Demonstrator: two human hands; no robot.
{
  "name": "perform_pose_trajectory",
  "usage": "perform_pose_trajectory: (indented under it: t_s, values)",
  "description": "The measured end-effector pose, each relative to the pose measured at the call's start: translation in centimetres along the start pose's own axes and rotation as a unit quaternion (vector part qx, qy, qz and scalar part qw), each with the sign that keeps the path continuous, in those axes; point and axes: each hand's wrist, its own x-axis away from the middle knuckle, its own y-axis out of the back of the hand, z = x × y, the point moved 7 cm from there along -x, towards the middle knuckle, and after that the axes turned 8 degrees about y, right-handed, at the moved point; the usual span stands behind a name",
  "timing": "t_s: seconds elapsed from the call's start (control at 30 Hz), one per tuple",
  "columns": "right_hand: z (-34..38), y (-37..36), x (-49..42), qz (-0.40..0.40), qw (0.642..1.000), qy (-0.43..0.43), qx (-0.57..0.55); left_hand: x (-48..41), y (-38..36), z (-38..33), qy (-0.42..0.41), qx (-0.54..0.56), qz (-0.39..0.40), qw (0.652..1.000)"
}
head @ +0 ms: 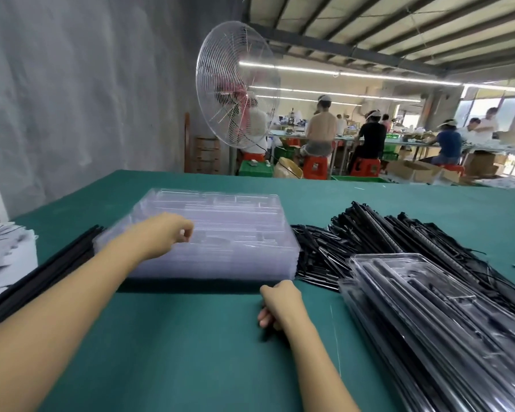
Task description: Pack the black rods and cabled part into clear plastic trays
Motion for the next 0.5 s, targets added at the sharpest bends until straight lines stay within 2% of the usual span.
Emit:
perform_pose_trajectory:
  t_s: [0.07,0.17,0.27,0.37,0.43,0.5]
  values:
    - [-0.1,0.0,0.2,0.003,1.000,-0.001,-0.003,0.2,-1.2,-0.4,-0.029,-0.056,-0.017,0.998]
    - [0.7,0.1,0.5,-0.014,1.000,0.020,0.010,0.2,-1.7,0.3,-0.019,-0.015,-0.040,0.999]
    - [3.5,1.8,1.2,-0.147,0.977,0.097,0.123,-0.3,-1.6,0.5,-0.007,0.039,-0.049,0.998]
    - [7.7,3.2,3.3,-0.270,0.920,0.258,0.121,-0.7,-1.4,0.7,0.008,0.074,-0.061,0.995]
    - [9.1,2.3,3.6,-0.242,0.897,0.327,0.171,-0.9,-1.1,0.6,0.015,0.086,-0.062,0.994]
    - [8.8,0.6,3.1,-0.171,0.903,0.326,0.220,-1.0,-0.9,0.4,0.017,0.086,-0.070,0.994]
